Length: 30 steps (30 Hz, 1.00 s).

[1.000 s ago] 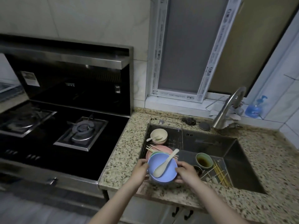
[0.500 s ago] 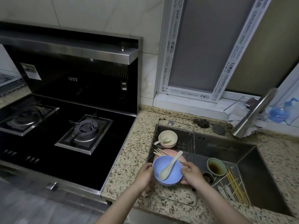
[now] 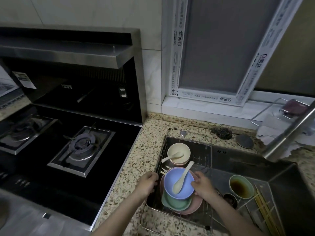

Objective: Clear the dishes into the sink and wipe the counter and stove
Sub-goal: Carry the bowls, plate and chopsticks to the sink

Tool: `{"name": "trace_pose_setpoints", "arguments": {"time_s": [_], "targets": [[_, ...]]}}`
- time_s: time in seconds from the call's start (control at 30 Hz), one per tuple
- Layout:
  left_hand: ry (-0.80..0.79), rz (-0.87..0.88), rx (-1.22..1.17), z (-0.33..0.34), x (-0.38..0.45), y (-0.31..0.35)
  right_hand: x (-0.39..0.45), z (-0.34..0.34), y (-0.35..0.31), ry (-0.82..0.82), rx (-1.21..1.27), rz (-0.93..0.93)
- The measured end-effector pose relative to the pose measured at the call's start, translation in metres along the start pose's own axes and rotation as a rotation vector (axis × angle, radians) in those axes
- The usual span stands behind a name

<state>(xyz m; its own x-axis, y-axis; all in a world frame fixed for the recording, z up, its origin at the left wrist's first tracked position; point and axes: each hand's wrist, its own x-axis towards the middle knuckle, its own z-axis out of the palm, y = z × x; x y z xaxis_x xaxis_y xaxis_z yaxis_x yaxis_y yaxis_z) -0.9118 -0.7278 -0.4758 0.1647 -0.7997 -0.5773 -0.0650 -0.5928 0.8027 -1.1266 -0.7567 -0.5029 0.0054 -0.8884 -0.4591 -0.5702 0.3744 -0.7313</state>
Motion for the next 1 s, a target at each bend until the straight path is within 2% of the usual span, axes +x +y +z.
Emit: {"name": "trace_pose_setpoints", "arguments": {"time_s": [0.17,0.37,0.83,1.0], "targets": [[-0.015,-0.064,0.059,0.016,0.020,-0.013,0.010,0.003,0.006,-0.091,-0.226,-0.077],[-0.031,-0.086,0.102,0.017,0.033,-0.017,0.023,0.009,0.015,-0.103,-0.396,-0.075],[-0.023,-0.071,0.103,0.010,0.037,-0.012,0.035,0.016,0.023,-0.044,-0.390,-0.034],[-0.020,-0.013,0.105,0.003,0.029,0.000,0.035,0.010,0.005,-0.008,-0.240,-0.056]]}}
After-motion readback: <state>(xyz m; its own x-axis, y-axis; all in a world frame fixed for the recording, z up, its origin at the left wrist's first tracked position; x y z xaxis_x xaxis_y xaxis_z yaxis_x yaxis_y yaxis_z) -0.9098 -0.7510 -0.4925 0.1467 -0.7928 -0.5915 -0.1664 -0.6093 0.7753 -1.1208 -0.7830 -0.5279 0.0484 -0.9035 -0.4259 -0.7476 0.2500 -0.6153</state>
